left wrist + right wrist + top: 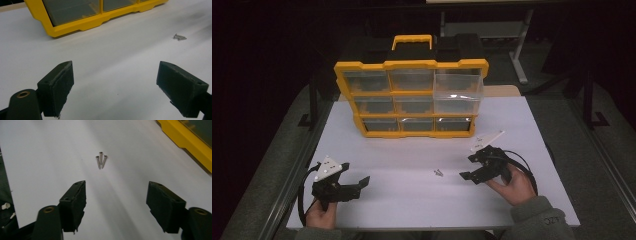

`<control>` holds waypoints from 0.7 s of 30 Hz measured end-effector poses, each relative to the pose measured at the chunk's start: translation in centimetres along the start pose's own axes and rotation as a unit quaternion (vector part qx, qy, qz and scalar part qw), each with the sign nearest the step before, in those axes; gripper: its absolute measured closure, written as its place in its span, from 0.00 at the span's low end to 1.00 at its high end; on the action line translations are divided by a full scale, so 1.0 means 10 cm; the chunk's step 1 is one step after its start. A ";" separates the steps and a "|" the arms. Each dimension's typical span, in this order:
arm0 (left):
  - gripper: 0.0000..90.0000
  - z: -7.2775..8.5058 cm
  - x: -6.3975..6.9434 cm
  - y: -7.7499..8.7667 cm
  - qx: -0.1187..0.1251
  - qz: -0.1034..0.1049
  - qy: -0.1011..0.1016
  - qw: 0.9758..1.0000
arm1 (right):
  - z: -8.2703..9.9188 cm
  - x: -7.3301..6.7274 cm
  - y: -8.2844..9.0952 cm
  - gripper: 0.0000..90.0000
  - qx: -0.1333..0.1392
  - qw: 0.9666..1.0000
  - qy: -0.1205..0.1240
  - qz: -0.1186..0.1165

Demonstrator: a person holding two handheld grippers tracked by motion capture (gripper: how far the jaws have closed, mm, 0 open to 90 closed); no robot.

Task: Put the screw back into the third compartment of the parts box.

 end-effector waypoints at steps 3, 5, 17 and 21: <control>0.15 0.00 0.01 0.00 0.002 0.001 -0.001 1.000 | -0.05 0.01 -0.06 0.42 -0.006 1.000 0.002 -0.005; 0.15 -0.01 0.01 0.01 0.000 -0.001 -0.005 1.000 | -0.11 0.02 -0.13 0.44 -0.008 1.000 -0.001 -0.012; 0.15 -0.02 -0.01 0.00 0.006 -0.002 -0.003 1.000 | -0.37 0.01 -0.61 0.68 -0.047 0.998 0.018 -0.040; 0.15 -0.02 -0.01 0.00 0.005 -0.004 -0.002 1.000 | -0.40 0.03 -0.72 0.75 -0.053 0.998 0.020 -0.041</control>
Point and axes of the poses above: each handheld gripper's, and its own axes: y roughly backward along the jaws, z roughly out of its underside, x roughly to its right, the point moved 6 cm from there along -y, roughly forward along the jaws, and after that the axes turned 8 degrees about y, right-handed, at the moved point
